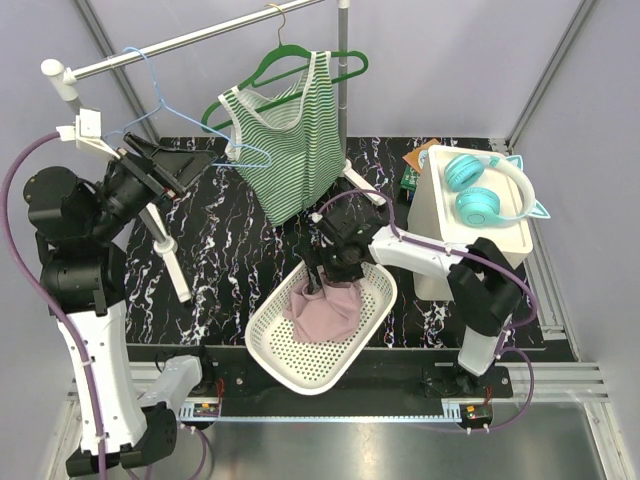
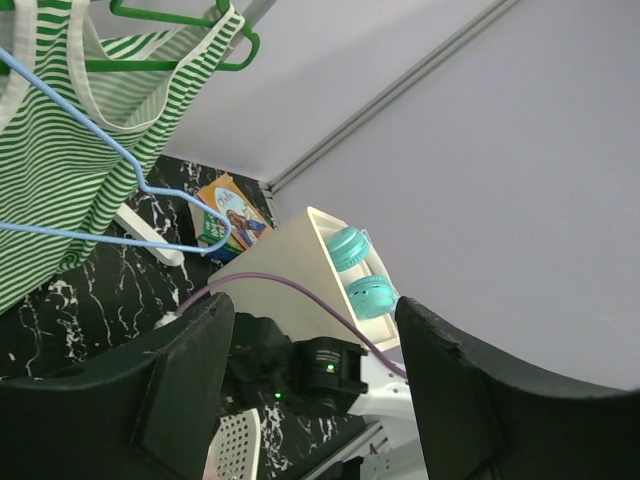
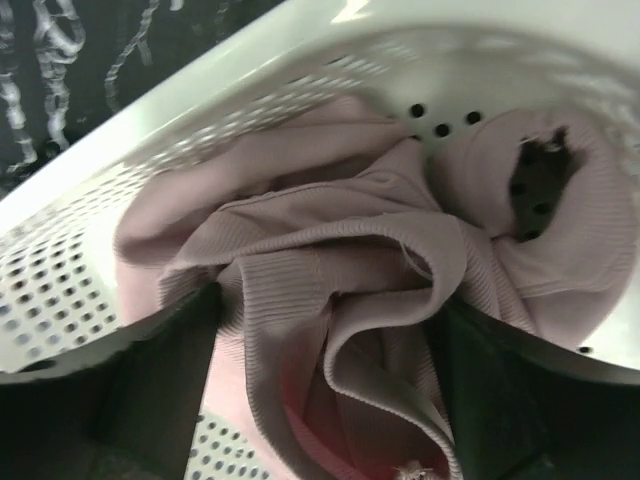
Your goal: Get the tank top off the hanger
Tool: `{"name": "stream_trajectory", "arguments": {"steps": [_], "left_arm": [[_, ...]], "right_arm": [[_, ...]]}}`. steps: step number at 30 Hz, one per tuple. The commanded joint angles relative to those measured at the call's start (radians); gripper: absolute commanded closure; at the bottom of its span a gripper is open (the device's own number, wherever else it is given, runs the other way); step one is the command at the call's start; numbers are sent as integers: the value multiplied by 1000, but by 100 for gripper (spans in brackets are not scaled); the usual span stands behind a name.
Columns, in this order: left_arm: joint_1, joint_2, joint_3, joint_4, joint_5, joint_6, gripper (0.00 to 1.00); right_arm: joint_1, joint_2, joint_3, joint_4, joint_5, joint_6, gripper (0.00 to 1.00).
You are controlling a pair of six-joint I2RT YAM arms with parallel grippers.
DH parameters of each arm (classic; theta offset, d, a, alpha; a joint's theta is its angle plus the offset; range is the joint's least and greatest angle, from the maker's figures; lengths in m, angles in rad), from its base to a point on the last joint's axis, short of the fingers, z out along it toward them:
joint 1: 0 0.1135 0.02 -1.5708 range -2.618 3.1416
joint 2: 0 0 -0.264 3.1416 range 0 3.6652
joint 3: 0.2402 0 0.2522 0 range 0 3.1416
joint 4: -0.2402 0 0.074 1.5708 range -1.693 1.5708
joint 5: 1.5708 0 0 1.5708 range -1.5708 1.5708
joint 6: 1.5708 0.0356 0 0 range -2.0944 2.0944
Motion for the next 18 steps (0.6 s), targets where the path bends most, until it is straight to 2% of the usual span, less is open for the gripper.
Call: {"name": "stream_trajectory", "arguments": {"steps": [1, 4, 10, 18], "left_arm": [[-37, 0, 41, 98, 58, -46, 31], [-109, 13, 43, 105, 2, -57, 32], [-348, 89, 108, 136, -132, -46, 34], [-420, 272, 329, 138, -166, -8, 36]], "right_arm": [[-4, 12, 58, -93, 137, -64, 6], [-7, 20, 54, -86, 170, -64, 5], [-58, 50, 76, -86, 265, -58, 2], [-147, 55, 122, -92, 349, -110, 0]]}}
